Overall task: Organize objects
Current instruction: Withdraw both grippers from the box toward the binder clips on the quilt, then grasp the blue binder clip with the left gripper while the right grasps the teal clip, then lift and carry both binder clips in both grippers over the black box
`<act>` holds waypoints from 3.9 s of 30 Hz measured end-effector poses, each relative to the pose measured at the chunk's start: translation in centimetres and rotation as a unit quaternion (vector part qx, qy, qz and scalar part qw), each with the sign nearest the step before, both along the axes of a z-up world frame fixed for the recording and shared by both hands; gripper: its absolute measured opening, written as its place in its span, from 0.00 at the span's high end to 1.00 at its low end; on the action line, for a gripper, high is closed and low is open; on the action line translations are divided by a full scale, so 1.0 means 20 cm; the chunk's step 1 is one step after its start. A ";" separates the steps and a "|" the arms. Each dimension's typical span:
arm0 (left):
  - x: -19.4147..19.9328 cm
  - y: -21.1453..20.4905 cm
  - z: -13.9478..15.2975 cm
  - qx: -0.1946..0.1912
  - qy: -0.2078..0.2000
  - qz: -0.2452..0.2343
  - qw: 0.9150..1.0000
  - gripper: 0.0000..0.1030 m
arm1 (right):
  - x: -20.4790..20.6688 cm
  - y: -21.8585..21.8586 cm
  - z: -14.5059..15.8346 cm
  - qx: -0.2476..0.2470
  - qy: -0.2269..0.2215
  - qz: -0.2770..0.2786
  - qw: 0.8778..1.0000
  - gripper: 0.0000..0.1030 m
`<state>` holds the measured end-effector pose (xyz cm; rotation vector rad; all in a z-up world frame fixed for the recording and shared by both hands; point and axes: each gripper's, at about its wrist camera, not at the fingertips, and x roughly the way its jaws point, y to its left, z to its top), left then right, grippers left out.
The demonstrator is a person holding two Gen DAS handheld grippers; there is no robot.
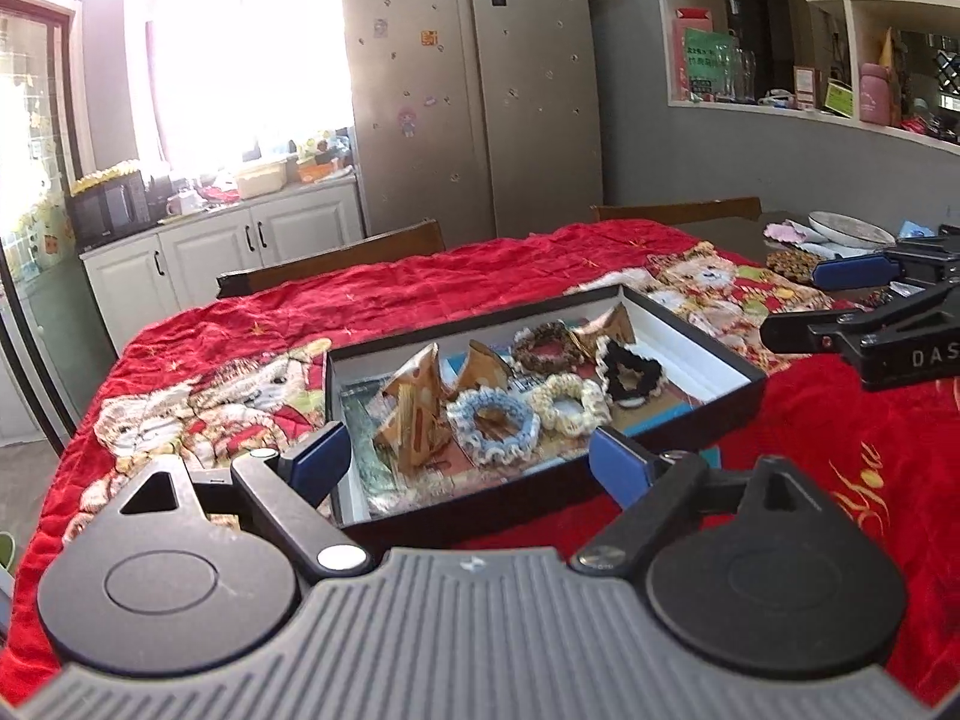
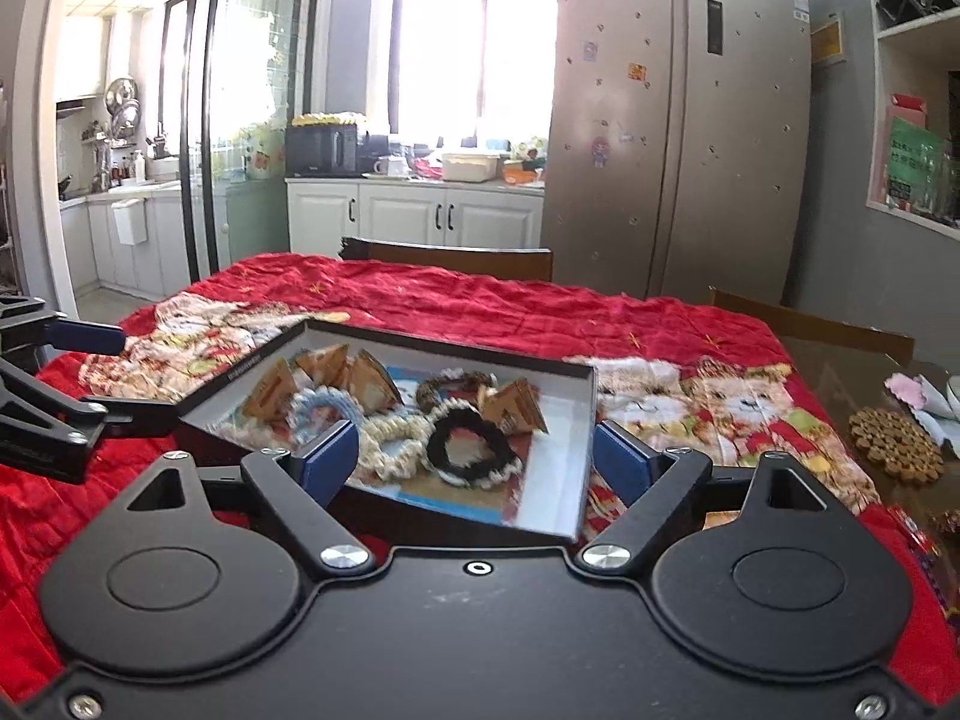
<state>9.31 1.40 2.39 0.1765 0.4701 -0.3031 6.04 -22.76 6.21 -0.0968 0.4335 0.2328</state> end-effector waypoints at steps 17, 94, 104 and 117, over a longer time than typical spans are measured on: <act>-0.10 0.03 -0.22 -0.012 0.062 -0.071 0.995 0.10 | -0.01 0.01 -0.32 -0.007 0.053 0.015 0.998 0.19; -0.09 -0.03 -0.35 -0.011 0.107 -0.085 0.991 0.75 | -0.06 0.11 -0.34 -0.019 0.081 0.103 0.991 0.75; -0.09 -0.04 -0.31 -0.012 0.100 -0.087 0.991 0.75 | -0.12 0.10 -0.28 -0.010 0.063 0.114 0.991 0.75; -0.09 -0.05 -0.26 -0.013 0.086 -0.084 0.993 0.75 | -0.17 0.07 -0.20 -0.004 0.040 0.119 0.992 0.75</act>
